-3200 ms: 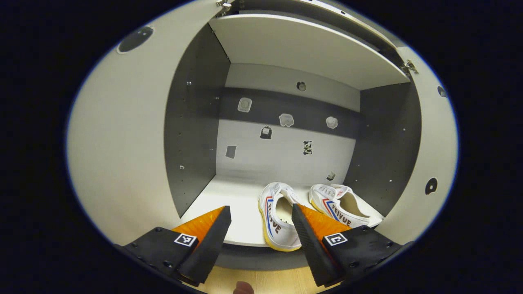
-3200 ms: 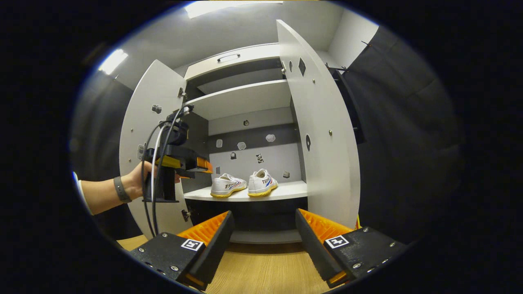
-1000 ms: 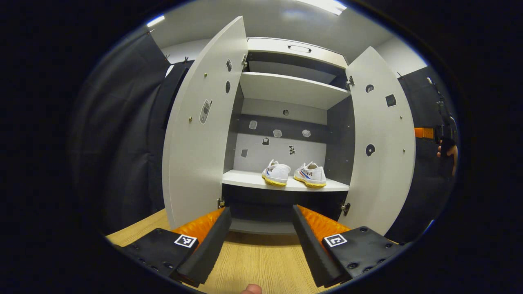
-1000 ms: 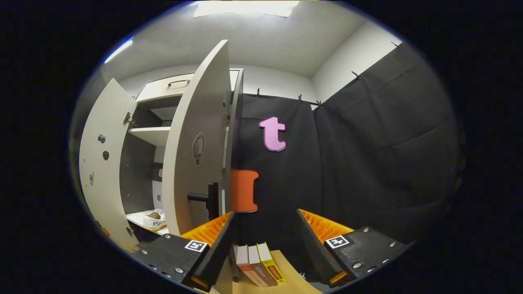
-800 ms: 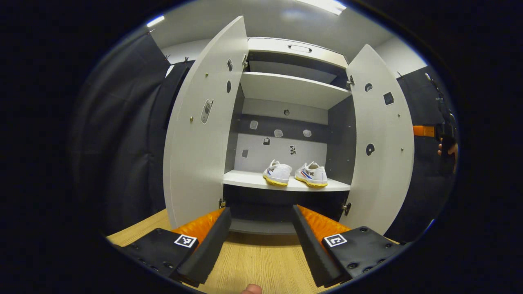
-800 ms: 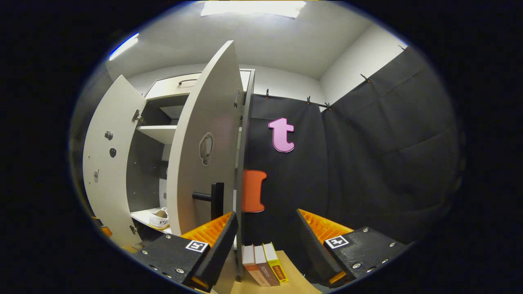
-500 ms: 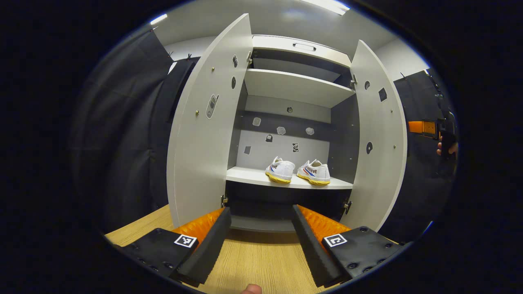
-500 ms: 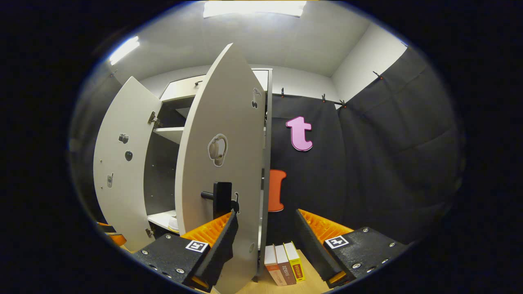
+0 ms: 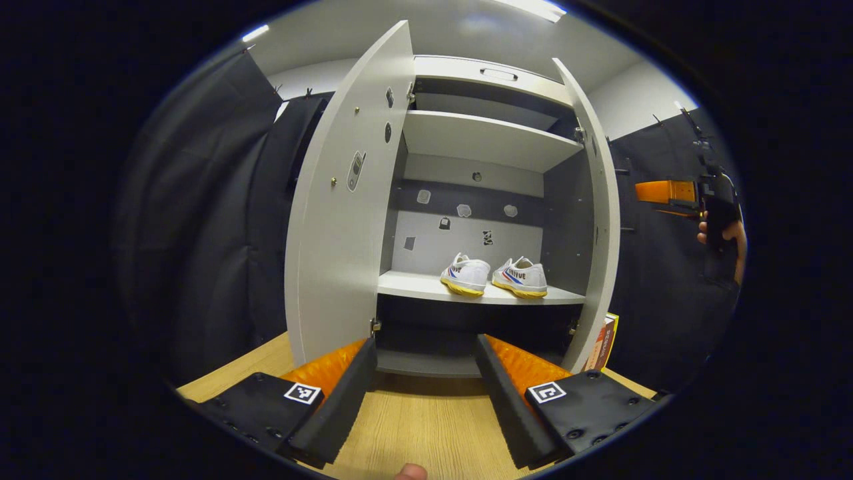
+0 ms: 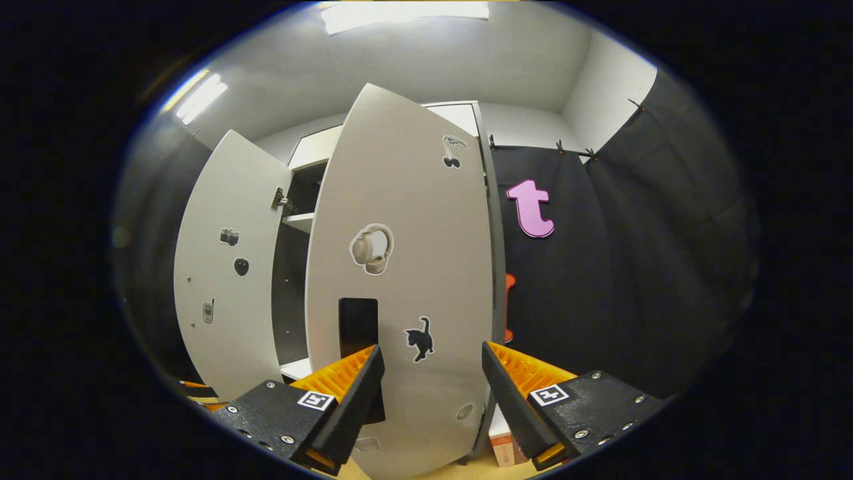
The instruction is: Grab one shoe with the right hand and put it into the shoe cabinet, grab the other shoe with the left hand and put it into the shoe cabinet; then close the right door with the right hand and the left door with the left hand.
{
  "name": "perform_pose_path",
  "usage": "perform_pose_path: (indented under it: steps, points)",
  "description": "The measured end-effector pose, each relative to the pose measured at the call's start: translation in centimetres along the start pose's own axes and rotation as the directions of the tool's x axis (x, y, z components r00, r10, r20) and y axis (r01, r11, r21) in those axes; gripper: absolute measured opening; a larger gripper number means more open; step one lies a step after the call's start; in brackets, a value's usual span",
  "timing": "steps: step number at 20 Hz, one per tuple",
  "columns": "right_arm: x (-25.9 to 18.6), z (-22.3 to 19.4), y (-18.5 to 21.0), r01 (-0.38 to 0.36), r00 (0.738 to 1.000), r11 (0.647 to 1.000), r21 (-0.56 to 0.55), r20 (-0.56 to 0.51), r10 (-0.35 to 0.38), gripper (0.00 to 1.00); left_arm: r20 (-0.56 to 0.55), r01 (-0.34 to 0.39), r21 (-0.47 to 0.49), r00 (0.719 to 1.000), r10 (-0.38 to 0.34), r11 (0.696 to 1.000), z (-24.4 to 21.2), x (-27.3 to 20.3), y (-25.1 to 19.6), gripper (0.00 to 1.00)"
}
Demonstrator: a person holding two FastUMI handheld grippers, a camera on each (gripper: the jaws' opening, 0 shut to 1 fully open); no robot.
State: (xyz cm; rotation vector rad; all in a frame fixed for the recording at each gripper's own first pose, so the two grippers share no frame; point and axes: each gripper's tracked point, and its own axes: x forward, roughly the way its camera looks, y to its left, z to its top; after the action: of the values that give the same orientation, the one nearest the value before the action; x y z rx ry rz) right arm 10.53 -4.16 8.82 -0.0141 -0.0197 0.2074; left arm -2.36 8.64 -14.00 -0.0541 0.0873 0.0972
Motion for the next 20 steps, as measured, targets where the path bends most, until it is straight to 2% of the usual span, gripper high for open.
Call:
perform_pose_path:
  steps: [3, 4, 13, 14, 15, 20]
  points:
    - [1.2, -0.2, 1.2, -0.026, 1.0, 1.0, -0.003, 0.006, 0.026, 0.92, 0.005, -0.013, 0.001, 1.0, 0.013, 1.0, 0.1, 0.1, 0.6, 0.99]
    - [1.6, -0.4, 1.5, -0.031, 1.0, 1.0, -0.002, 0.005, 0.031, 0.92, 0.004, -0.017, 0.001, 1.0, 0.017, 1.0, 0.1, 0.1, 0.7, 0.97]
    - [5.1, -2.5, 3.5, -0.072, 0.997, 0.997, 0.038, -0.033, 0.073, 0.92, 0.01, -0.029, -0.001, 1.0, 0.029, 1.0, 0.1, 0.3, 1.2, 0.97]
    - [5.3, -2.5, 3.7, -0.07, 0.997, 0.997, 0.037, -0.027, 0.071, 0.92, 0.009, -0.03, 0.001, 0.999, 0.03, 1.0, 0.1, 0.4, 1.3, 0.99]
    - [5.7, -2.7, 3.9, -0.071, 0.997, 0.997, 0.032, -0.029, 0.072, 0.92, 0.01, -0.031, 0.002, 0.999, 0.031, 1.0, 0.1, 0.3, 1.3, 0.97]
    - [8.1, -3.3, 4.8, -0.06, 0.998, 0.998, 0.021, -0.033, 0.061, 0.92, 0.018, -0.04, 0.017, 0.999, 0.04, 0.999, 0.3, 0.5, 1.9, 0.97]
